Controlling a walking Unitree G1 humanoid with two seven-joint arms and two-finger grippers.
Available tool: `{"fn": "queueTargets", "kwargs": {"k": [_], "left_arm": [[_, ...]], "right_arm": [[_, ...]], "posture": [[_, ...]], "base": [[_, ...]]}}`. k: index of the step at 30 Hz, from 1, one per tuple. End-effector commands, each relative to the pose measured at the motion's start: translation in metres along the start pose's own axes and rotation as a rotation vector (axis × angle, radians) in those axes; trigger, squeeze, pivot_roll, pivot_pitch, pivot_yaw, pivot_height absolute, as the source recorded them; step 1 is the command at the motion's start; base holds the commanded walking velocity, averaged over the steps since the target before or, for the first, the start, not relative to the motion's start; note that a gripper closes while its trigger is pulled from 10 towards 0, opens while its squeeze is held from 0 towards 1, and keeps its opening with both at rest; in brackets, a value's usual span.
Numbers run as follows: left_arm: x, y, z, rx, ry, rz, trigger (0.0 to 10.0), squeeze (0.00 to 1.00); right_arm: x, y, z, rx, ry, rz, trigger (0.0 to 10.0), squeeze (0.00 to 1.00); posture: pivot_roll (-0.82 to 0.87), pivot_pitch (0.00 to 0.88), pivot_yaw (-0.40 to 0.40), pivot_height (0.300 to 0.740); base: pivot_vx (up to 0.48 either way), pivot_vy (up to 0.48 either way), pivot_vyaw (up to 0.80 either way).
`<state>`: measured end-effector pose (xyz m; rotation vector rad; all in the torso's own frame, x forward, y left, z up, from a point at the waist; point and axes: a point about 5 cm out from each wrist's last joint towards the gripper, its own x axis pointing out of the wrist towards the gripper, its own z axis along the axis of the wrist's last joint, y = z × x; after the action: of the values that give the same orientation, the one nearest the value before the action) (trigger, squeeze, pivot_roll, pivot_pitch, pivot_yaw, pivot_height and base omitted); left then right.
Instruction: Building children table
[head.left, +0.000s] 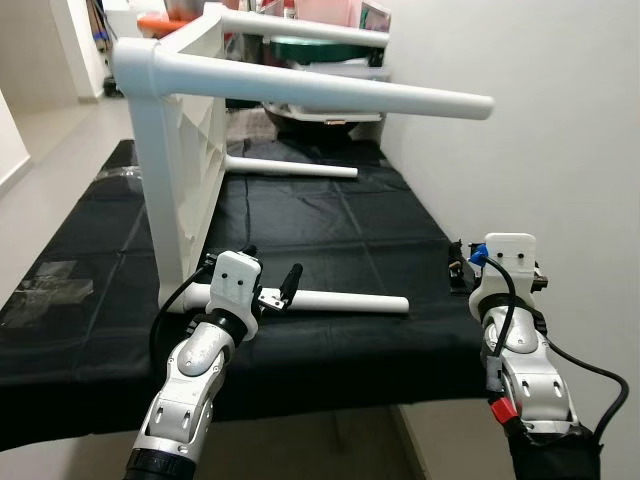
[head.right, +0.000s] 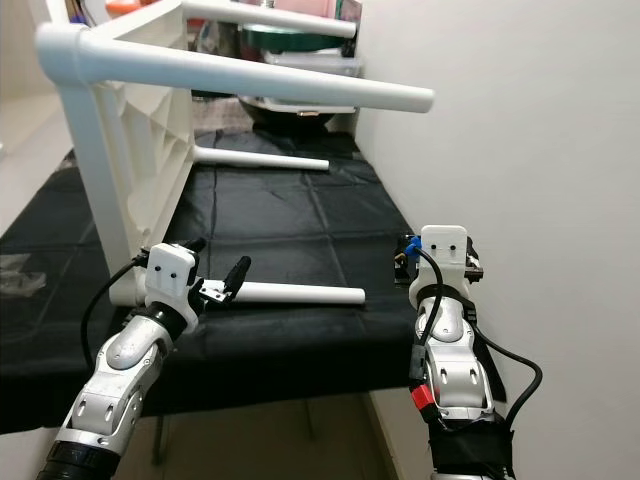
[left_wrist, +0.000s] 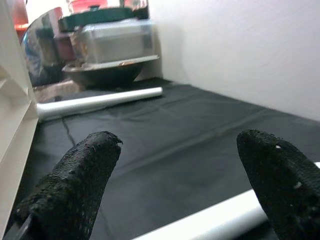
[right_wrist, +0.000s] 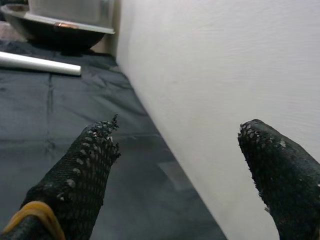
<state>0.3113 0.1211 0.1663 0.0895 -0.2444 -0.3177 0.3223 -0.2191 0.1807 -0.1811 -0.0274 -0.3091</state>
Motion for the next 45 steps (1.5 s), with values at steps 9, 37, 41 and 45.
{"fn": "queueTargets", "kwargs": {"k": [9,37,41,45], "left_arm": [[0.0003,-0.0026,-0.0086,0.005,0.047,-0.007,10.0,0.0],[0.0002,-0.0086,-0.0104,-0.01,0.041,-0.035,10.0,0.0],[0.0004,-0.0088,-0.0103,-0.011,0.04,-0.036,10.0,0.0],[0.0005,-0.009,-0.0124,-0.002,0.056,-0.038,10.0,0.0]], "right_arm": [[0.002,-0.0025,-0.0002,-0.028,0.006,0.01,10.0,0.0],[0.0016,-0.0034,-0.003,-0.046,0.012,0.012,10.0,0.0],[0.0016,-0.0034,-0.0033,-0.047,0.012,0.012,10.0,0.0],[0.002,-0.0033,-0.0036,-0.048,0.013,0.011,10.0,0.0]], "posture": [[0.1,0.0,-0.105,0.74],[0.1,0.0,-0.102,0.74],[0.1,0.0,-0.102,0.74],[0.1,0.0,-0.101,0.74]], "base": [[0.0,0.0,0.0],[0.025,0.0,0.0],[0.361,0.0,0.0],[0.239,0.0,0.0]]}}
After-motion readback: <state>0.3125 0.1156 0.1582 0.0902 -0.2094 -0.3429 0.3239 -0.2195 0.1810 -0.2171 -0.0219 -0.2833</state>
